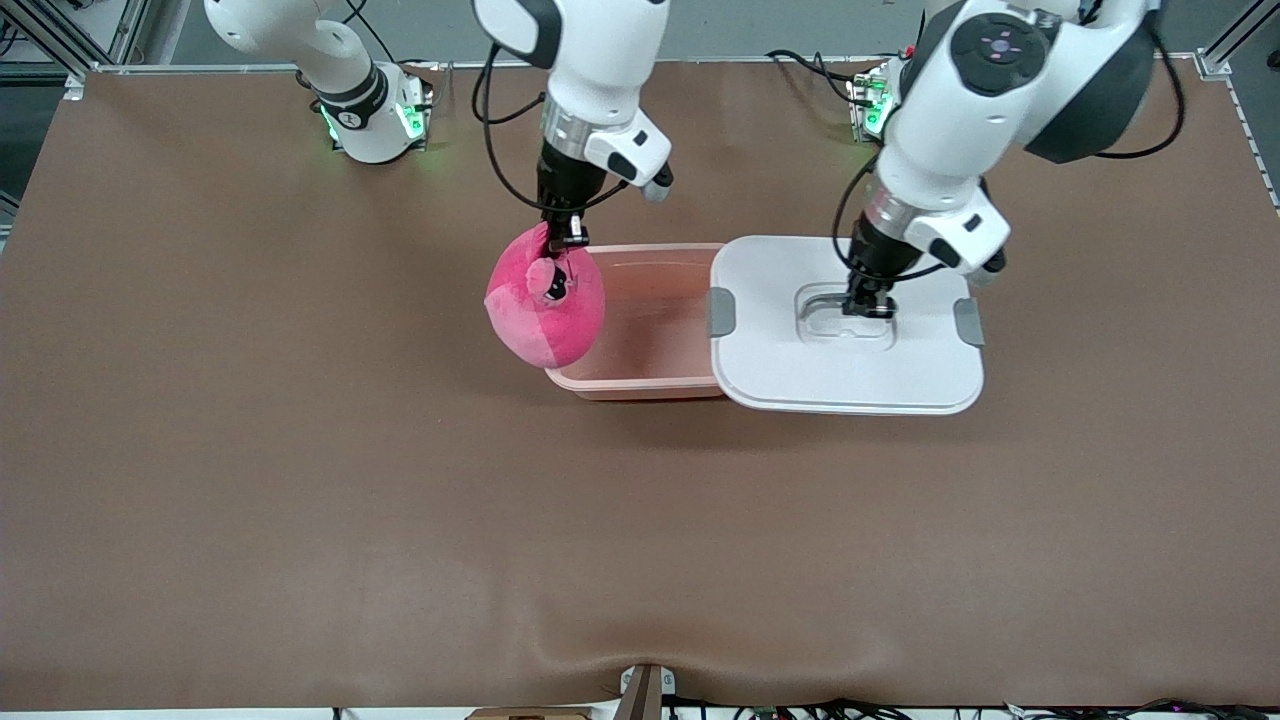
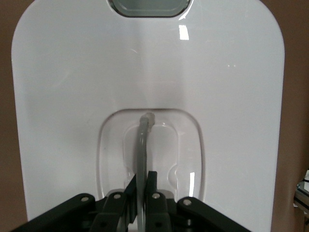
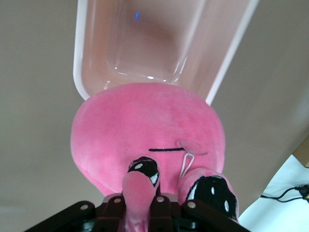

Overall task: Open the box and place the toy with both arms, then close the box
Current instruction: 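Lower the pink toy into the pink box with the right gripper and release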

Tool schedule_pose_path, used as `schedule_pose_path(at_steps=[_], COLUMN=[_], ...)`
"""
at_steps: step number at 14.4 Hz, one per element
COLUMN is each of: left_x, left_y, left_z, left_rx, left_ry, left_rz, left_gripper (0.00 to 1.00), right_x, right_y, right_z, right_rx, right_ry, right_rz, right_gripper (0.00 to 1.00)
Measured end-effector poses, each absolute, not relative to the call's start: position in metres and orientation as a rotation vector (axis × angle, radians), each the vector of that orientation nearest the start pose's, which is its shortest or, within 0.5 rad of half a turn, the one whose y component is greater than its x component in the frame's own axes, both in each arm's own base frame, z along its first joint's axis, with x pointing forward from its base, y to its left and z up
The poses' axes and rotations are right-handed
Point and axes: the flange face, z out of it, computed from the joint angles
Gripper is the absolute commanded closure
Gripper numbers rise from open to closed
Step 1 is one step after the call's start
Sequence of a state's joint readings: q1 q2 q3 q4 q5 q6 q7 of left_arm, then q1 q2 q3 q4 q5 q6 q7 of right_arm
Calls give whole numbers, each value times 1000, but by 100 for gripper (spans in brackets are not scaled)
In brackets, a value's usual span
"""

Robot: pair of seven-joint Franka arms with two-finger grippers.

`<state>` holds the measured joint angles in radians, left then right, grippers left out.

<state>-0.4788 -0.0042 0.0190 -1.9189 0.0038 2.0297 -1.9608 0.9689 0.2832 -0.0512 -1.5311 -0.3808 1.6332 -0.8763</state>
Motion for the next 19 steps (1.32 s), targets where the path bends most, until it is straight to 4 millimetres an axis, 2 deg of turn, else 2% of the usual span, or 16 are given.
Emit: schedule_pose_path(at_steps=[3, 8, 10, 11, 12, 13, 16, 17, 19], left_x=[520, 529, 536, 539, 542, 545, 546, 546, 547], left_y=[-222, -194, -176, -164, -153, -145, -132, -129, -120], left_z=[506, 508, 508, 508, 509, 509, 507, 506, 506], left_rx=[-2411, -2437, -2429, -2415, -2406, -2402, -2425, -2436, -2449], left_ry=[-2172, -2138, -2147, -2162, -2171, -2175, -2122, -2105, -2081], left_rz=[-36, -34, -39, -41, -44, -46, -32, -30, -26], left_gripper=[100, 100, 100, 100, 100, 100, 100, 100, 100], right_x=[397, 400, 400, 400, 398, 395, 388, 389, 392], right_y=[489, 488, 488, 489, 491, 495, 511, 514, 515], right_z=[468, 463, 462, 460, 457, 454, 455, 462, 488], right_rx=[1659, 1684, 1683, 1681, 1674, 1665, 1649, 1652, 1677], right_ry=[2124, 2097, 2097, 2098, 2101, 2107, 2119, 2119, 2104], right_rz=[-307, -316, -318, -322, -326, -328, -302, -283, -249], right_gripper=[100, 100, 93, 78, 30, 0, 0, 0, 0])
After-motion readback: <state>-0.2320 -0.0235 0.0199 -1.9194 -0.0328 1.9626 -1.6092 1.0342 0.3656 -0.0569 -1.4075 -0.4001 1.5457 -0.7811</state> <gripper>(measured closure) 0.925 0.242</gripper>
